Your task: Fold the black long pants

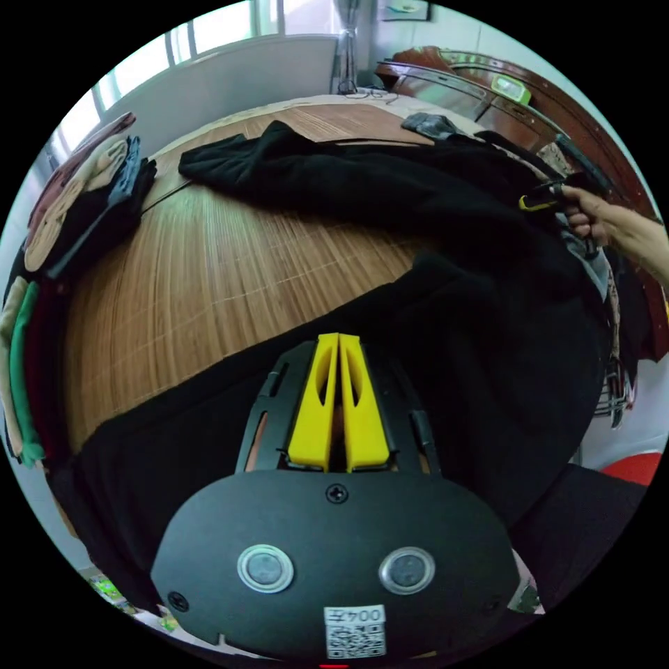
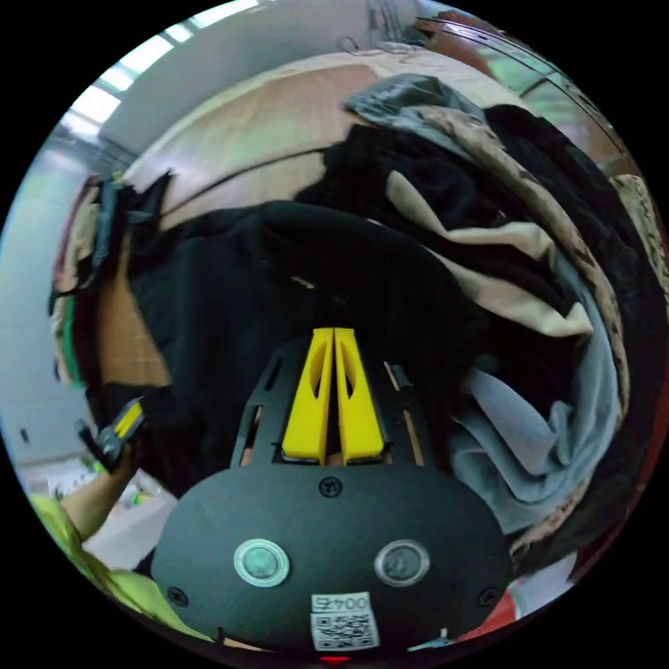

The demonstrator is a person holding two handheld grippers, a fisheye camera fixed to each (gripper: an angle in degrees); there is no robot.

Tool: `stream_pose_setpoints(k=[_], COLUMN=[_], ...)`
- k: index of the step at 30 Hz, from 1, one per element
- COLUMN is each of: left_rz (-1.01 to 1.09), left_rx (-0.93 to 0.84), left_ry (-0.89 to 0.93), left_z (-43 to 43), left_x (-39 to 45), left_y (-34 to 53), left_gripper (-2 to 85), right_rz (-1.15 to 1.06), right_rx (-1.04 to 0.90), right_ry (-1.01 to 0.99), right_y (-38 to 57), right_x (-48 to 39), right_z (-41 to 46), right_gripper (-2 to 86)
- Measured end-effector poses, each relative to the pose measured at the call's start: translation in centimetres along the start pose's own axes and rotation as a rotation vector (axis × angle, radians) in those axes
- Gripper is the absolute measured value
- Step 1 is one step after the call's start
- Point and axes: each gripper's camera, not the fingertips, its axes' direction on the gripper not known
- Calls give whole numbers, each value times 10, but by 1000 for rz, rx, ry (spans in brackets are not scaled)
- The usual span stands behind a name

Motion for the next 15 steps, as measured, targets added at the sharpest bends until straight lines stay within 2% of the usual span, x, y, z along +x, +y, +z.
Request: stream_pose_setpoints(k=[3,6,8,13,15], left_rz=[-100,-150,-160,-171,-189], left_rx=[59,58,59,67,65], left_ry=[128,212,236,256,281], left_z=[-2,-7,-13,-27,-32], left_x=[-14,-24,-23,-16,-15], left_y=[6,7,6,2,0], left_gripper=[3,5,5,5,4], right_rz=[-255,-425,-501,-638,-632], right_rx=[29,131,134,-26,-138], right_ry=[-233,-332,-382,-273,-253], right_y=[-8,-52,-89,-172,-198], right_x=[-43,-94,-128,-223,-251], right_z=[-18,-16,0,57,81], right_gripper=[45,112,151,185,136])
